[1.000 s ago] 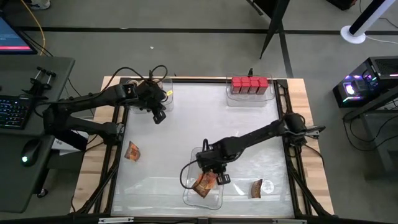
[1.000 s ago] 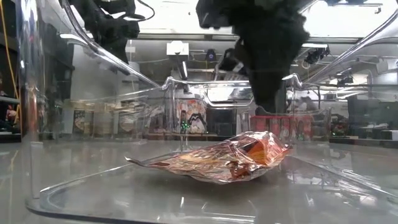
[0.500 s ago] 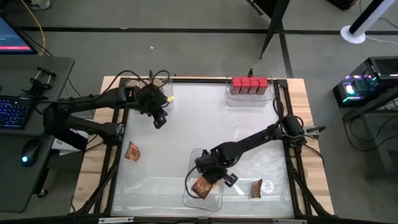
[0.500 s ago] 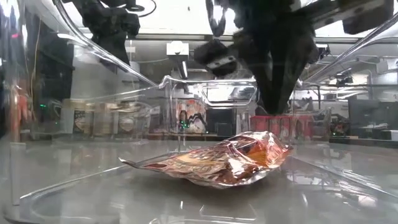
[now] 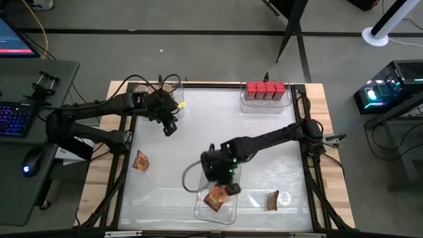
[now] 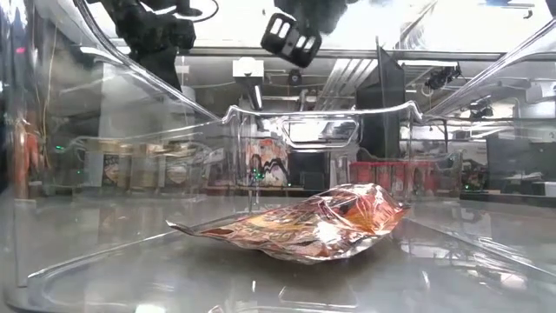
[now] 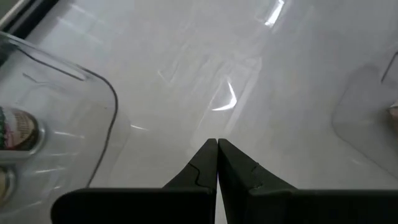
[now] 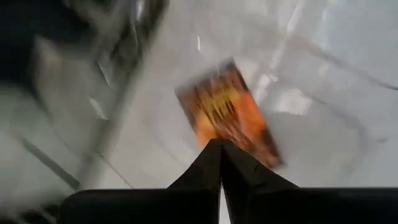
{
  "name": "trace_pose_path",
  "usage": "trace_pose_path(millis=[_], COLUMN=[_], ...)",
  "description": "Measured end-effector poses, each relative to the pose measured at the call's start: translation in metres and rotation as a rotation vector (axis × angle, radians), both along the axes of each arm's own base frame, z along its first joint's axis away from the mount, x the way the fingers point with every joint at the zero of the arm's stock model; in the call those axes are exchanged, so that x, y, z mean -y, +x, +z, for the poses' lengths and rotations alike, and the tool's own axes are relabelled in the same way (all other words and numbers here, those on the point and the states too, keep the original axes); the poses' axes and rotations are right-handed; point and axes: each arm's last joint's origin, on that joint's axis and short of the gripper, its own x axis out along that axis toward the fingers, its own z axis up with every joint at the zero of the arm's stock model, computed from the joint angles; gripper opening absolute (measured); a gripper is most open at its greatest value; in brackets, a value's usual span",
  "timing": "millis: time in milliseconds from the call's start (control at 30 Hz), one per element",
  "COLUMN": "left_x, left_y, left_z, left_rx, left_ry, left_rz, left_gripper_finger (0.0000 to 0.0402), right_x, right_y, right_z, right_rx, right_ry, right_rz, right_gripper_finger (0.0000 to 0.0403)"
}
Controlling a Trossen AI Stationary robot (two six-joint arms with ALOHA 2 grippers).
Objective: Sort spices by type
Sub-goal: Put the top orange seasoning pack into the bottom transparent bin
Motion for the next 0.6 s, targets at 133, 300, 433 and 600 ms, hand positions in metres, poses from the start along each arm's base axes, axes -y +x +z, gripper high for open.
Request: trace_pose_path(millis=[133,300,433,600], left_x=[0.000,-0.001,-0.001,-0.004], left_y=[0.000,0.001,0.002,0.009], left_z=[0.000,-0.001,-0.002,0.000], left_rx=[-0.013,-0.039,-0.052,-0.001], left_ry=[0.031,0.095,0.138,0.161], left_rz=[-0.042,-0.139,-0.234,-0.229], left_gripper_finger=[0.0000,0.0000,0.0000,0.0000], right_x=[-0.004,-0.038,-0.072,-0.092], right_y=[0.006,0.002,-0.011,-0.017], right_z=[0.012,0.014,0.010,-0.015], right_rx=[-0.106,-0.188,-0.235,-0.328], right_ry=[0.138,0.203,0.180,0.108], right_rz=[-0.296,-0.591,-0.729,-0.847], right_gripper_finger=[0.0000,0.0000,0.0000,0.0000])
